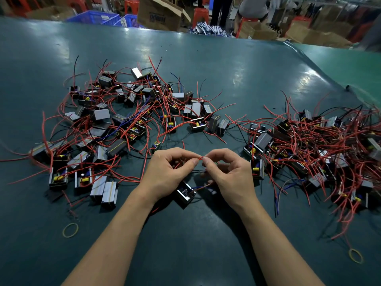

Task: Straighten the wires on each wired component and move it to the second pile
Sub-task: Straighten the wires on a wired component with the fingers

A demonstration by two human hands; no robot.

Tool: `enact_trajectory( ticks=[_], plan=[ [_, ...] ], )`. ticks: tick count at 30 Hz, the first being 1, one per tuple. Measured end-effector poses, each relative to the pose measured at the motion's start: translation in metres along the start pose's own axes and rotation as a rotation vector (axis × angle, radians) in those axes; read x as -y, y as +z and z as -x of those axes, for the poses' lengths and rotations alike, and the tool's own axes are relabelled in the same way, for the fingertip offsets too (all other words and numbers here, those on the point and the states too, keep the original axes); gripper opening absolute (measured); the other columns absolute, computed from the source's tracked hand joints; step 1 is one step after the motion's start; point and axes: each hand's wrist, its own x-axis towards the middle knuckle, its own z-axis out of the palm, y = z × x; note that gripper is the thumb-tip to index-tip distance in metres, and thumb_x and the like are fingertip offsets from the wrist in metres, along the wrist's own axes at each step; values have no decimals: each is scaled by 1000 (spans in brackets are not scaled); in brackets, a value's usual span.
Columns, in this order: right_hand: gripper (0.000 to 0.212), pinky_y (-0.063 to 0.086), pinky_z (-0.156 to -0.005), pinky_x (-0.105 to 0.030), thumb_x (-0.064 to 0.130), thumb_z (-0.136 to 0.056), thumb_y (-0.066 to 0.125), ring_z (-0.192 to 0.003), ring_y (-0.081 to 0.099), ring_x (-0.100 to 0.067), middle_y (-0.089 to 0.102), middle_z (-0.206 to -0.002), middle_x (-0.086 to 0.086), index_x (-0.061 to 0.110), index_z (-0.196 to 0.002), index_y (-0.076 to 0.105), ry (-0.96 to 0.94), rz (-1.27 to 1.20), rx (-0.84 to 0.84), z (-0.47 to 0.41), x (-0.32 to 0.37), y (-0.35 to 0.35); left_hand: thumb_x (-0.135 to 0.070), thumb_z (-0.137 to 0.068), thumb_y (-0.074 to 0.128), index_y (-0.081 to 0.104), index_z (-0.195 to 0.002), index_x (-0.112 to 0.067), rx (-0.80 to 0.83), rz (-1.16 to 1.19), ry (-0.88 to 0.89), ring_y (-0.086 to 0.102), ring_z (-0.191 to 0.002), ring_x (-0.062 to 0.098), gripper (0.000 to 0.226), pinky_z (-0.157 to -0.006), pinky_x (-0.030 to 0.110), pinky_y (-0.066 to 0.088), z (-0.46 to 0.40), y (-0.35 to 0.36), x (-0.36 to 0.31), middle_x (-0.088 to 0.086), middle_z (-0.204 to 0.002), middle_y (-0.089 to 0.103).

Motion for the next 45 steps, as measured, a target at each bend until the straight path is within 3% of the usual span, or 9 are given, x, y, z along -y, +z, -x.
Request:
enact_trajectory(
  ticks=[3, 9, 13, 16, 20, 26, 35, 40, 45],
  plan=[
    [11, 57, -59, -49, 8, -86, 72, -64, 69, -28, 69, -81, -2, 19, -84, 71, -90, 87, -41, 0, -2, 1, -5, -85, 72, 78, -88, -13, -5, -7, 17, 57, -62, 3, 10, -61, 15, 43, 0, 0, 0, -5, -72, 71],
    [10, 47, -54, -24, 8, -85, 71, -65, 61, -16, 62, -86, 5, 17, -82, 68, -295, 271, -70, -1, -6, 2, -5, -83, 74, 78, -82, -15, -14, 2, 18, 59, -62, 1, 11, -60, 13, 43, 0, -1, 0, -9, -70, 70],
    [11, 50, -64, -24, 8, -87, 68, -75, 62, -15, 64, -98, 4, 18, -83, 65, -263, 258, -70, -4, -6, 1, -4, -81, 75, 78, -83, -16, -25, -19, 52, 54, -60, 5, 13, -59, 16, 41, 2, 0, -2, -3, -68, 67],
    [11, 54, -61, -31, 10, -86, 68, -74, 66, -16, 67, -103, 8, 19, -83, 64, -182, 168, -30, -2, -4, 0, -2, -81, 75, 78, -81, -18, -22, -16, 42, 56, -60, 8, 16, -57, 19, 42, 2, -1, -2, 0, -68, 69],
    [13, 57, -58, -44, 6, -86, 70, -69, 66, -16, 67, -77, 4, 17, -82, 65, -94, 109, 5, -2, -5, -1, -1, -80, 76, 78, -80, -12, -5, -27, 35, 56, -60, 10, 11, -57, 20, 41, 1, -2, -2, 1, -68, 68],
    [11, 50, -58, -19, -1, -87, 67, -62, 63, -9, 69, -68, 1, 10, -89, 68, 94, -116, 133, -10, -3, -10, 3, -80, 74, 79, -83, -8, 48, -28, 64, 55, -62, 22, 12, -58, 22, 40, 1, -4, -2, 10, -72, 67],
    [28, 39, -39, -20, 13, -94, 61, -42, 49, -13, 56, -50, 0, 9, -67, 62, 411, 16, 286, -28, 19, -12, 4, -79, 74, 79, -81, -8, 8, -78, 104, 53, -58, 9, 13, -56, 19, 39, 1, -2, -3, 6, -69, 64],
    [24, 46, -61, -34, 30, -92, 63, -62, 58, -22, 64, -65, 1, 14, -74, 65, -137, 769, 60, -10, 17, 2, 0, -79, 76, 80, -79, -11, -69, -121, 77, 59, -61, 16, 12, -57, 24, 43, 0, 0, 1, 4, -69, 67],
    [19, 54, -77, -43, 12, -87, 71, -79, 65, -20, 71, -90, 2, 14, -106, 71, -326, 742, 182, -8, 19, -25, -1, -79, 76, 79, -80, -10, -46, -96, 50, 54, -58, 2, 10, -59, 14, 39, 0, -1, 0, -3, -67, 67]
  ],
)
